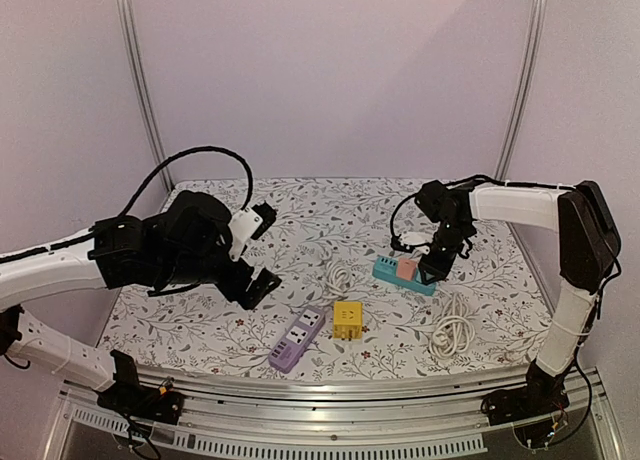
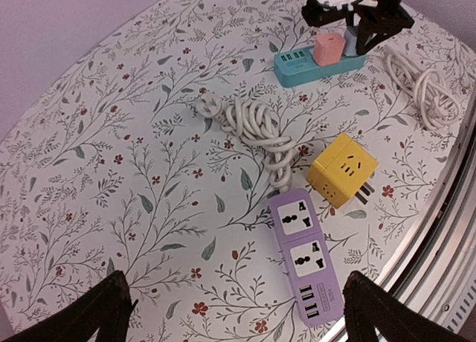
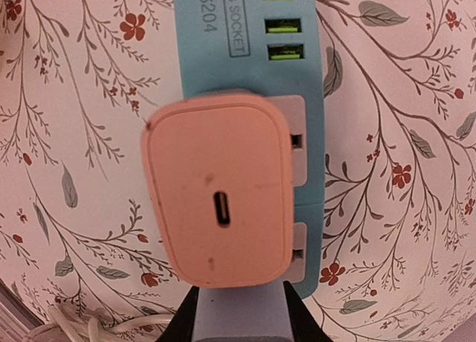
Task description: Insert the plug
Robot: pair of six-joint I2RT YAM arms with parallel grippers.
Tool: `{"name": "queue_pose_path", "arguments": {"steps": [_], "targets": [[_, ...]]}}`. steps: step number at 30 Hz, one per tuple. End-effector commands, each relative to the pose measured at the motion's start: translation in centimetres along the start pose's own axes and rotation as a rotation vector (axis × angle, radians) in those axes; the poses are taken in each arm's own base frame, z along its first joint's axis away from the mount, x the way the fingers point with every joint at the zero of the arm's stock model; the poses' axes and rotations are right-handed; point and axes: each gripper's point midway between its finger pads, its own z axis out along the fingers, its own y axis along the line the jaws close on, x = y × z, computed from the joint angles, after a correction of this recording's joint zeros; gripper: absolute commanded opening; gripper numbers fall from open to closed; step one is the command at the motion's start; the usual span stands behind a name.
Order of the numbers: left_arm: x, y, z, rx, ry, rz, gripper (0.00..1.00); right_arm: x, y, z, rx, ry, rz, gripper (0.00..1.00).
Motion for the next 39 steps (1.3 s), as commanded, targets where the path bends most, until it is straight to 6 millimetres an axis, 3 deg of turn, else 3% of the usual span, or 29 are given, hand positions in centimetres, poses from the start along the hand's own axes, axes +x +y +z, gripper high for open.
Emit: {"name": "queue_pose_path", "arguments": {"steps": [1, 9, 23, 29, 35, 39], "targets": [[-0.9, -0.1, 0.2, 0.011, -0.015, -0.003, 1.00, 0.8, 0.1, 0.1, 0.001, 0.020, 0.005, 0.00], [-1.1, -0.2, 0.3, 0.012, -0.013, 0.006, 1.00, 0.7, -0.8, 2.4, 0.045, 0.087, 0.019, 0.00], [-1.3, -0.3, 0.8, 0.007, -0.005, 0.008, 1.00, 1.1, 1.6, 5.2, 0.019, 0.173, -0.021, 0.01], [-2.0, -0.6, 1.3, 0.010, -0.004, 0.017, 1.00, -0.2, 1.0, 3.5, 0.040, 0.124, 0.005, 0.23], [-3.5, 0.0, 1.6, -0.035, -0.035, -0.017, 1.00, -2.0, 0.4, 0.6, 0.069, 0.043, 0.042, 0.39], [-4.8, 0.5, 1.7, -0.064, -0.052, -0.041, 0.99, -2.4, 0.1, -1.0, 0.090, 0.011, 0.062, 0.59]]}}
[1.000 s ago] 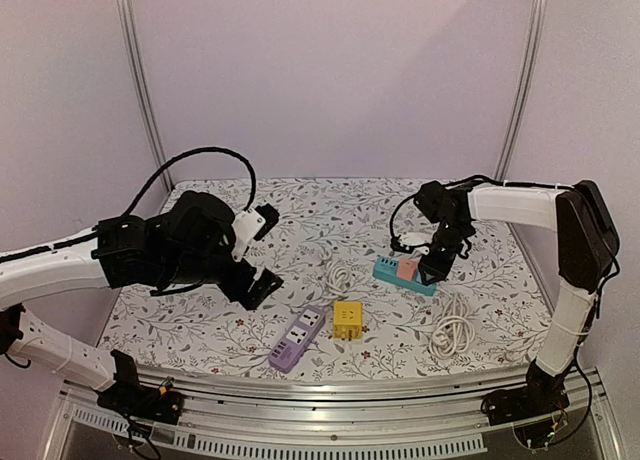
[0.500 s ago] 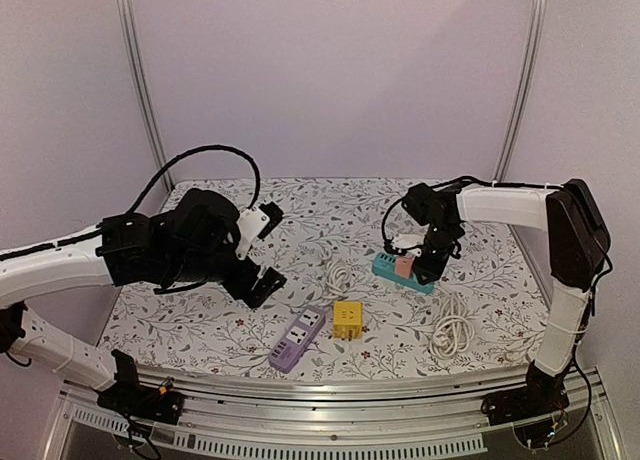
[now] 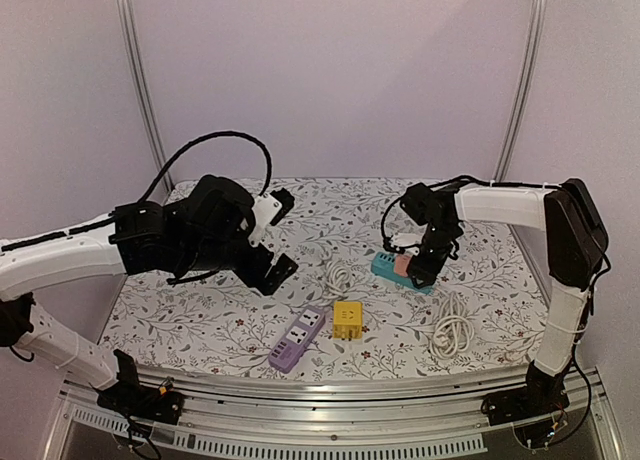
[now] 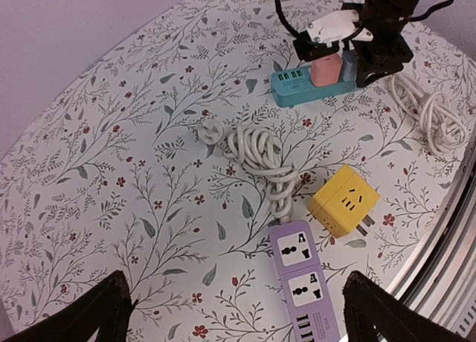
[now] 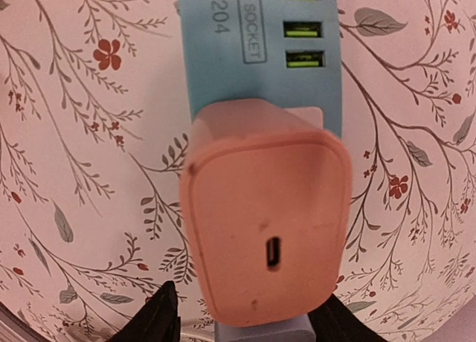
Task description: Insert the plug
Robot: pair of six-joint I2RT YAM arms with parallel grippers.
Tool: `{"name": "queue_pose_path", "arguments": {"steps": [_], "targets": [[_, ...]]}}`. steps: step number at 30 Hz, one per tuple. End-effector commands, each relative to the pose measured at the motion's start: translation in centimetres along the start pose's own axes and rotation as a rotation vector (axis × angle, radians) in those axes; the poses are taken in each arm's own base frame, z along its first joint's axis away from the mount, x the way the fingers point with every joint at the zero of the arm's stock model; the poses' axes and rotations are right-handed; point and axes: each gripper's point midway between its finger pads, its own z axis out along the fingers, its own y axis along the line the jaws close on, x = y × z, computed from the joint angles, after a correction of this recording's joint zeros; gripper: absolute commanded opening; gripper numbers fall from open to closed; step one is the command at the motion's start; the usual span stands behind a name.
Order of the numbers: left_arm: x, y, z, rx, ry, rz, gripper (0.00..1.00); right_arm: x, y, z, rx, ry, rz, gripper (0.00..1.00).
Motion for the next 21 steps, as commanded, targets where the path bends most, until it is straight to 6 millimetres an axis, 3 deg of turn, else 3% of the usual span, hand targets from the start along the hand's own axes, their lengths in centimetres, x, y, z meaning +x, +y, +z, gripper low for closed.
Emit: {"name": "queue_pose_path", "arguments": {"steps": [1, 2, 4, 7, 10, 13, 21], "targets": [[-2.3, 1.1, 0.2, -0.047, -0.043, -0.054, 1.00, -1.2, -0.4, -2.6, 0.024, -0.065, 0.034, 0.72], [-2.5, 1.1, 0.3, -0.044, -0.042, -0.065, 1.00, -1.3, -0.4, -3.1, 0.030, -0.078, 0.038, 0.86], [-2.7, 1.1, 0.5, -0.029, -0.030, -0.097, 0.99, -1.4, -0.6, -4.4, 0.042, -0.103, 0.048, 0.91], [-2.6, 1.0, 1.0, -0.002, 0.009, -0.129, 1.00, -1.6, -1.0, -6.3, 0.059, -0.139, 0.063, 0.95], [-2.1, -0.4, 1.5, 0.071, 0.072, -0.090, 1.00, -1.5, -1.3, -8.8, 0.084, -0.179, 0.085, 0.97], [-1.4, -0.6, 2.9, 0.049, 0.142, -0.110, 0.98, -1.0, -1.5, -11.1, 0.109, -0.227, 0.137, 0.99], [0.2, -4.5, 7.6, 0.085, 0.339, -0.269, 0.94, 1.3, -2.9, -17.0, 0.204, -0.399, 0.512, 0.99]]}}
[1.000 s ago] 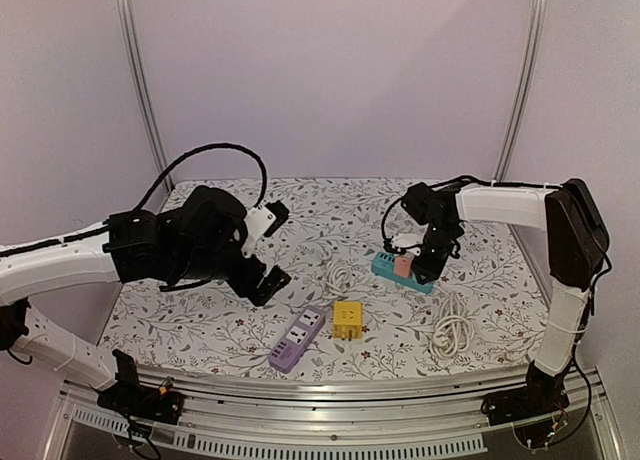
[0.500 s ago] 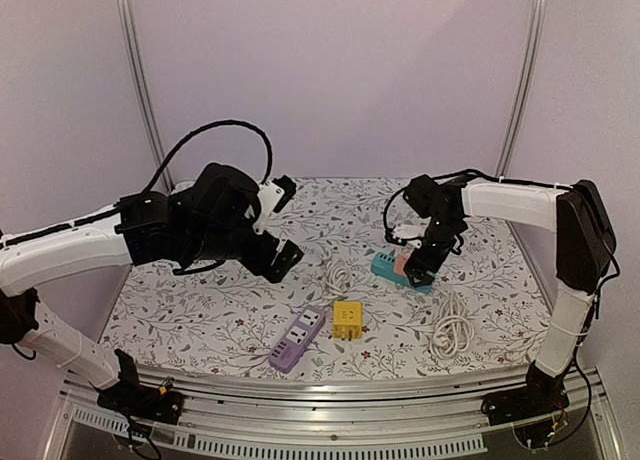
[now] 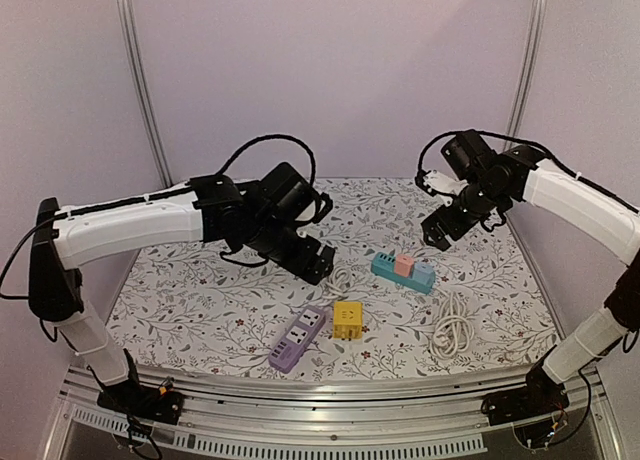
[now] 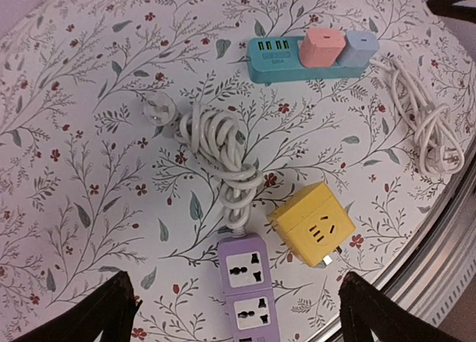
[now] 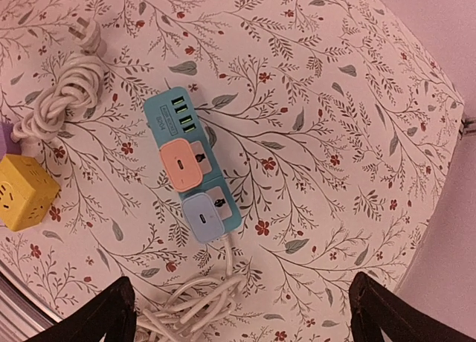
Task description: Insert the plug
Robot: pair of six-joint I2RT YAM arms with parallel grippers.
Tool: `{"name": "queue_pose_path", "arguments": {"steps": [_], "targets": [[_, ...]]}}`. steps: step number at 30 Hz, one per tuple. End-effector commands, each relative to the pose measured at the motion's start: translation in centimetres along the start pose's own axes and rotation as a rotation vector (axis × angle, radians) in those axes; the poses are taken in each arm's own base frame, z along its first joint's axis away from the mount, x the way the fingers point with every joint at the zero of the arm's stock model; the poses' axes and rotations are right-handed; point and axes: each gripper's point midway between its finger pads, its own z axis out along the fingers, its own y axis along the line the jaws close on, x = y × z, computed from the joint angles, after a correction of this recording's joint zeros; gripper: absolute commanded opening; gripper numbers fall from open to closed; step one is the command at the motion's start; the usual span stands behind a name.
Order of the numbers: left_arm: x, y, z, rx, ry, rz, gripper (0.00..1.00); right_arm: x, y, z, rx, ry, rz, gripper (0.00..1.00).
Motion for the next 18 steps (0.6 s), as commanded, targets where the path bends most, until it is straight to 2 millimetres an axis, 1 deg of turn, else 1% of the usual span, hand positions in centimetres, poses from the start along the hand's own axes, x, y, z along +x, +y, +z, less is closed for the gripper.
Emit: {"name": "queue_pose_path", "arguments": {"steps": [1, 3, 4, 7, 10, 11, 14, 18], "targets": [[1.5, -1.7, 2.3, 0.017, 0.139, -0.135, 0.93, 0.8, -1.4, -3.0, 0.079, -0.066, 0.284, 0.99], [1.5, -2.7, 3.3, 0.022, 0.169, -0.171, 0.92, 1.4, -1.7, -3.9, 0.090, -0.077, 0.385, 0.99], [1.9, -3.4, 4.1, 0.021, 0.200, -0.173, 0.92, 1.7, -1.6, -4.2, 0.083, -0.074, 0.440, 0.99], [2.4, -5.1, 5.4, 0.025, 0.260, -0.172, 0.92, 2.8, -1.2, -4.1, 0.071, -0.018, 0.516, 0.99], [3.1, -6.6, 6.3, 0.014, 0.326, -0.174, 0.92, 4.2, -1.0, -3.7, 0.085, 0.050, 0.542, 0.99], [3.3, -6.9, 6.4, -0.003, 0.347, -0.174, 0.92, 4.4, -1.0, -3.7, 0.089, 0.058, 0.543, 0.99], [4.0, -6.6, 6.6, -0.077, 0.424, -0.222, 0.92, 4.8, -1.1, -4.0, 0.096, 0.066, 0.543, 0.99], [5.5, -7.3, 7.2, -0.079, 0.493, -0.255, 0.92, 5.0, -1.0, -4.4, 0.086, 0.066, 0.543, 0.99]]}}
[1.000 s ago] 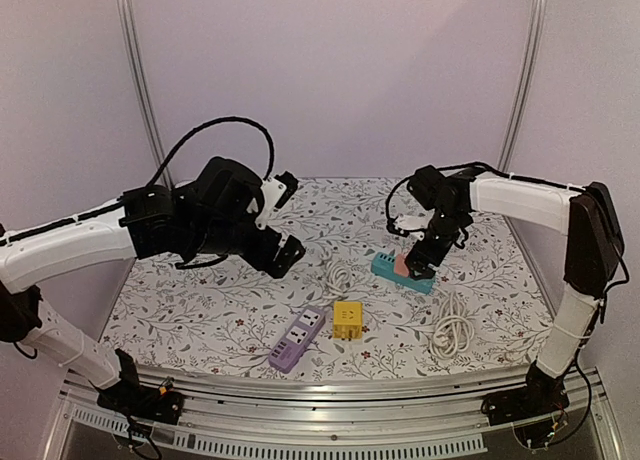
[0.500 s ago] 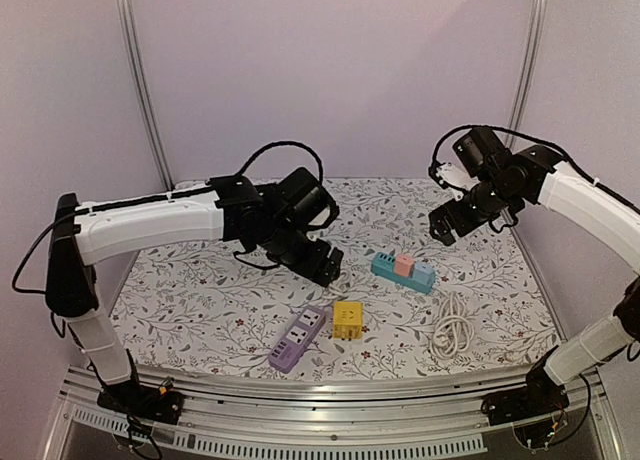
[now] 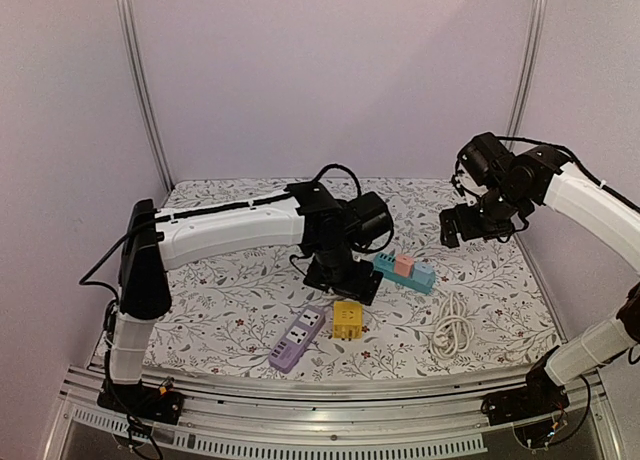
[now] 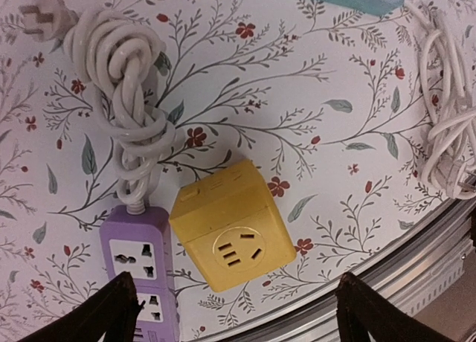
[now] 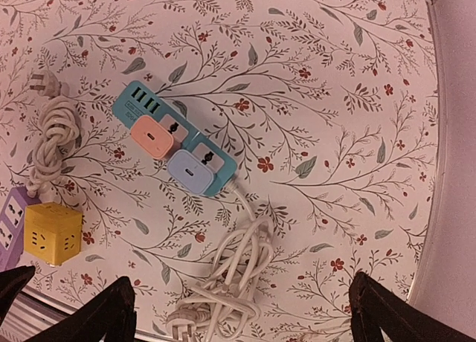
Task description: Insert the plug
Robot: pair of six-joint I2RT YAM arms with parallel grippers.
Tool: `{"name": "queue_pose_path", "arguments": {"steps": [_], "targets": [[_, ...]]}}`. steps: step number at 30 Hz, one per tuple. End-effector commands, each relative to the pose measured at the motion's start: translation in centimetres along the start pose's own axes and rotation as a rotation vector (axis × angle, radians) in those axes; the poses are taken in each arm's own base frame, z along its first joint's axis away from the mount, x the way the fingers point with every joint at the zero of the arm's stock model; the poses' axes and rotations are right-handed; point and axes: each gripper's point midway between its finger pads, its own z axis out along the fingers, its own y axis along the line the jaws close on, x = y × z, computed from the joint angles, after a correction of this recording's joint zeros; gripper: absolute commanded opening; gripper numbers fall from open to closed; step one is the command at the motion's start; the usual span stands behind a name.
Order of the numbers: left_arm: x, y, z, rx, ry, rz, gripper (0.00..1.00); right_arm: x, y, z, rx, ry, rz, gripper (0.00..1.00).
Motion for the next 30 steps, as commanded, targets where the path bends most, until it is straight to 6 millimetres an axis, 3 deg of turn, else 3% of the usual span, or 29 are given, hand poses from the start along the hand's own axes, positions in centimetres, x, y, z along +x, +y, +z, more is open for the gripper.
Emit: {"name": "queue_pose_path", "arguments": {"steps": [1, 8, 21, 24, 30], "targets": [[3.4, 0.8, 0.7, -0.058, 0.148, -0.070, 0.92, 1.2, -0.5, -0.5, 0.012, 0.026, 0.022, 0.99], [4.9, 0.1, 3.2, -0.025, 0.205, -0.127, 0.91, 1.7, -0.5, -0.7, 0.008, 0.045, 0.004, 0.99], [5.3, -1.7, 7.1, 0.019, 0.208, -0.207, 0.85, 2.7, -0.4, 0.3, 0.008, 0.078, -0.023, 0.99], [5.0, -1.3, 7.9, -0.007, 0.191, -0.209, 0.80, 3.1, -0.4, 0.6, 0.003, 0.077, -0.025, 0.99], [3.8, -0.1, 8.0, -0.074, 0.113, -0.205, 0.53, 3.1, -0.5, 0.8, 0.007, 0.076, -0.043, 0.99]]}}
